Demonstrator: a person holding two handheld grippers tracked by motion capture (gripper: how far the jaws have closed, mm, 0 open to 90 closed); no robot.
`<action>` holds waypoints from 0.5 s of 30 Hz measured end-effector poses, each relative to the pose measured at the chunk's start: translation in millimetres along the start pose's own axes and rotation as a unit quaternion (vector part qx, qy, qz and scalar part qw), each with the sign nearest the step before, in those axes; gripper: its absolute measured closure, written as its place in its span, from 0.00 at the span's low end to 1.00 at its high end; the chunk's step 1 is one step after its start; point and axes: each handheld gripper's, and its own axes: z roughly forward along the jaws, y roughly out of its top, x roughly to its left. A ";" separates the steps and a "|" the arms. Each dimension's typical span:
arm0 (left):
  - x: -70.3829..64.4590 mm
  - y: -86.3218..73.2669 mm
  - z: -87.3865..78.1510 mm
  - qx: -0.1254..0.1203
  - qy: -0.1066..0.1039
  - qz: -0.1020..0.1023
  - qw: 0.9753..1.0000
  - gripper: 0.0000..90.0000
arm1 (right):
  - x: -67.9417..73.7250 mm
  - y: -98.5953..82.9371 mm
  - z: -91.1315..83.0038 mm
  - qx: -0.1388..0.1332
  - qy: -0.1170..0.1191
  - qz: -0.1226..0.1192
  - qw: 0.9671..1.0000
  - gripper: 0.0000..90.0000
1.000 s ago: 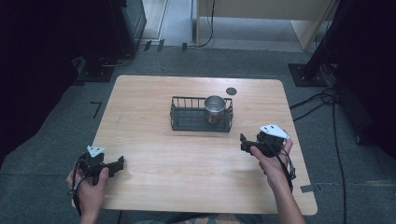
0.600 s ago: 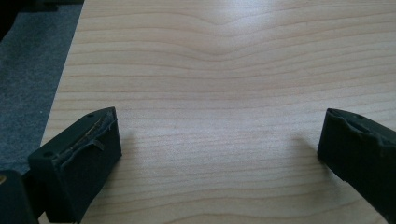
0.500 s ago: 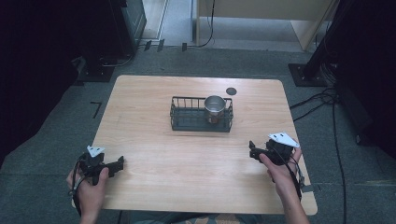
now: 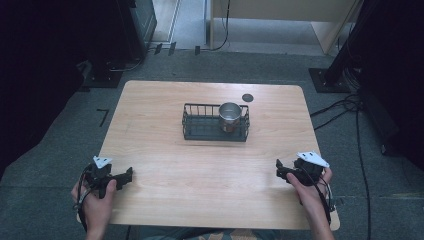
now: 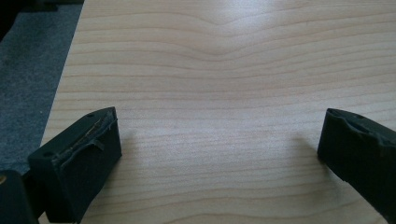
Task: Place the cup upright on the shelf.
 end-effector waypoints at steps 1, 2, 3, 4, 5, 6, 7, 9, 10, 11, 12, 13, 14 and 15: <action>0.0 0.0 0.0 0.000 0.000 0.000 1.000 0.00 | -2.7 -4.4 0.0 0.004 -0.002 0.002 1.000 0.01; 0.0 0.0 0.0 0.000 0.000 0.000 1.000 0.00 | -2.7 -4.4 0.0 0.004 -0.002 0.002 1.000 0.01; 0.0 0.0 0.0 0.000 0.000 0.000 1.000 0.00 | -4.0 -6.8 -0.1 0.007 -0.003 0.003 1.000 0.01; 0.0 0.0 0.0 0.000 0.000 0.000 1.000 0.00 | -5.3 -9.3 -0.2 0.010 -0.005 0.005 1.000 0.01; 0.0 0.0 0.0 0.000 0.000 0.000 1.000 0.00 | -6.7 -11.8 -0.3 0.012 -0.007 0.004 1.000 0.01; 0.0 0.0 0.0 0.000 0.000 0.000 1.000 0.00 | -8.2 -14.2 -0.5 0.015 -0.009 0.004 1.000 0.01; 0.0 0.0 0.0 0.000 0.000 0.000 1.000 0.00 | -9.9 -16.6 -0.8 0.017 -0.010 0.004 1.000 0.01; 0.0 0.0 0.0 0.000 0.000 0.000 1.000 0.00 | -13.3 -21.4 -1.7 0.022 -0.014 0.006 1.000 0.01; 0.0 0.0 0.0 0.000 0.000 0.000 1.000 0.00 | -14.9 -23.7 -2.3 0.025 -0.017 0.007 1.000 0.01; 0.0 0.0 0.0 0.000 0.000 0.000 1.000 0.00 | -16.8 -26.0 -2.7 0.026 -0.019 0.008 0.999 0.01; 0.0 0.0 0.0 0.000 0.000 0.000 1.000 0.00 | -18.5 -28.2 -3.4 0.028 -0.020 0.010 0.999 0.01; 0.0 0.0 0.0 0.000 0.000 0.000 1.000 0.00 | -20.2 -30.4 -4.0 0.031 -0.022 0.013 0.999 0.01; 0.0 0.0 0.0 0.000 0.000 0.000 1.000 0.00 | -22.1 -32.6 -4.5 0.032 -0.024 0.015 0.999 0.01; 0.0 0.0 0.0 0.000 0.000 0.000 1.000 0.00 | -23.8 -34.7 -5.1 0.033 -0.026 0.017 0.999 0.01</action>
